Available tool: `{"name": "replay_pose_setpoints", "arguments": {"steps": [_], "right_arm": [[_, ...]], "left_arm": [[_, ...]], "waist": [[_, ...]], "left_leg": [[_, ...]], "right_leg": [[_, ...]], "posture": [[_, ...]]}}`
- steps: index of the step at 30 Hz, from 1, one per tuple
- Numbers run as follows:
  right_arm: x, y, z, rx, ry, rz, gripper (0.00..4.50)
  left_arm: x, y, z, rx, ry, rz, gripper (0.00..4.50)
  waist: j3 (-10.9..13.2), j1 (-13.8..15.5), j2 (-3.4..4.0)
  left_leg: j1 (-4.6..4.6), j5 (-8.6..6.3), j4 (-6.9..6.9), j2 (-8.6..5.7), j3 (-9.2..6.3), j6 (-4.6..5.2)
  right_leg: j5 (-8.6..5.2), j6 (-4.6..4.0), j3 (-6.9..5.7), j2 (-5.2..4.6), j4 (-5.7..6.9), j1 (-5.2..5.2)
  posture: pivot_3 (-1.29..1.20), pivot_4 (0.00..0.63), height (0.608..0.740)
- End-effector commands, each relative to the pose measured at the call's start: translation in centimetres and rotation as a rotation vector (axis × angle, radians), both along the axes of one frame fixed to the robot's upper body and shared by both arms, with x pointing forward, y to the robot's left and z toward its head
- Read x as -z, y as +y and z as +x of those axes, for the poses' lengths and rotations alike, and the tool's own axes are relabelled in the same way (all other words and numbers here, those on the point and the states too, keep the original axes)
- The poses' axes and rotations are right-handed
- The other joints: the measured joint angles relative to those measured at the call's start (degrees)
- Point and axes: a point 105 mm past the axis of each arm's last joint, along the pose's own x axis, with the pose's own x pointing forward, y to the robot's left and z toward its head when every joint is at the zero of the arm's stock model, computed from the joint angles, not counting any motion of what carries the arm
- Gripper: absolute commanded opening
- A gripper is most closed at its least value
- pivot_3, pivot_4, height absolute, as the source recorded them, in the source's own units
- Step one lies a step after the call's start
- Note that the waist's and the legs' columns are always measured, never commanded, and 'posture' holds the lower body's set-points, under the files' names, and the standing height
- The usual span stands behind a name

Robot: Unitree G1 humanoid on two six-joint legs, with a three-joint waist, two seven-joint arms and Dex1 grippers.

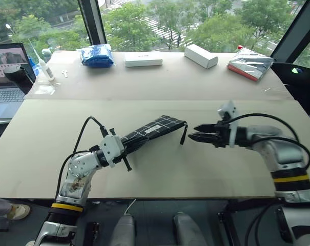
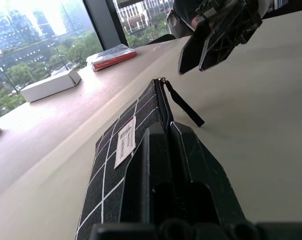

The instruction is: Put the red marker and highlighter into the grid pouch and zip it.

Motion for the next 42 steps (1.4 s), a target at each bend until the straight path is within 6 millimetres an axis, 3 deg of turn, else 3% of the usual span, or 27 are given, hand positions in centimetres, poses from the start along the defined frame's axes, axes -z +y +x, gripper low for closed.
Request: {"name": "replay_pose_setpoints", "arguments": {"steps": [1, 6, 10, 16, 22, 27, 30, 33, 37, 42], "right_arm": [[-2.1, -2.7, -1.6, 0.010, -0.094, 0.024, 2.80], [-1.9, -4.2, -3.8, 0.029, -0.122, 0.025, 2.80], [-1.7, -3.4, -5.1, 0.029, -0.122, 0.044, 2.80], [-2.1, -1.7, -6.4, -0.008, -0.116, 0.090, 2.80], [-1.8, -1.4, -6.9, -0.008, -0.096, 0.091, 2.80], [-1.7, -2.0, -6.5, 0.032, -0.097, 0.084, 2.83], [-1.4, -2.5, -6.1, 0.058, -0.092, 0.082, 2.83], [-1.0, -2.7, -5.7, 0.068, -0.084, 0.077, 2.83], [-0.1, -3.4, -5.2, 0.090, -0.069, 0.060, 2.83], [1.4, -4.4, -4.2, 0.136, -0.075, 0.013, 2.83]], "left_arm": [[-1.1, -0.5, -0.2, 0.099, -0.067, 0.033, 0.00], [-1.4, -1.5, -0.8, 0.227, -0.101, 0.068, 0.00], [-1.7, -3.3, -1.8, 0.356, -0.129, 0.072, 0.00], [0.0, -3.1, -0.5, 0.386, -0.108, 0.133, 0.00], [0.6, -2.5, 1.3, 0.384, -0.136, 0.199, 0.00], [-0.3, -2.3, 2.3, 0.337, -0.104, 0.128, 1.78], [0.7, -2.1, 1.1, 0.331, -0.038, 0.128, 2.80], [0.9, -1.5, 0.4, 0.277, 0.052, 0.074, 2.80], [-0.1, 0.6, 0.8, 0.068, 0.284, -0.084, 2.80], [-0.8, 6.0, 0.5, -0.286, 0.468, -0.275, 2.80]], "waist": [[0.00, -0.04, 0.00], [0.00, -0.72, 0.00], [0.00, -0.67, 0.00], [0.00, -0.56, 0.00], [0.01, -0.23, -0.01], [0.01, -0.44, -0.02], [0.00, -0.52, -0.01], [0.00, -0.87, 0.00], [0.01, -0.62, -0.01], [0.01, -0.66, 0.00]], "left_leg": [[0.01, 0.00, 0.00, 0.01, 0.01, 0.00], [0.04, 0.00, -0.03, 0.03, 0.01, 0.01], [0.05, 0.00, -0.03, 0.02, 0.04, 0.01], [0.04, 0.00, 0.04, 0.01, 0.03, 0.01], [0.01, 0.00, 0.09, 0.00, 0.01, 0.01], [0.00, -0.01, 0.09, -0.01, 0.01, 0.01], [-0.02, -0.02, 0.09, -0.01, 0.01, 0.03], [0.05, -0.05, 0.07, 0.01, 0.02, 0.09], [0.04, -0.06, 0.11, 0.03, 0.00, 0.10], [0.04, -0.07, 0.13, 0.04, 0.01, 0.11]], "right_leg": [[0.00, 0.01, 0.01, 0.00, 0.00, 0.00], [-0.06, 0.09, 0.02, 0.04, 0.03, 0.00], [-0.06, 0.10, 0.07, 0.03, 0.06, 0.00], [-0.12, 0.23, 0.07, 0.04, 0.05, 0.03], [-0.12, 0.25, 0.05, 0.03, 0.04, 0.05], [-0.13, 0.28, 0.08, 0.03, 0.03, 0.04], [-0.11, 0.25, 0.08, 0.03, 0.03, 0.04], [-0.08, 0.20, 0.11, 0.04, 0.07, 0.05], [-0.10, 0.23, 0.10, 0.05, 0.14, 0.02], [-0.28, 0.52, 0.09, 0.03, 0.13, 0.04]], "posture": [[0.00, 0.150, 0.740], [0.00, 0.150, 0.740], [0.00, 0.150, 0.740], [0.00, 0.150, 0.740], [0.00, 0.150, 0.740], [0.00, 0.150, 0.740], [0.00, 0.150, 0.740], [0.00, 0.150, 0.740], [0.00, 0.150, 0.740], [0.00, 0.150, 0.740]]}}
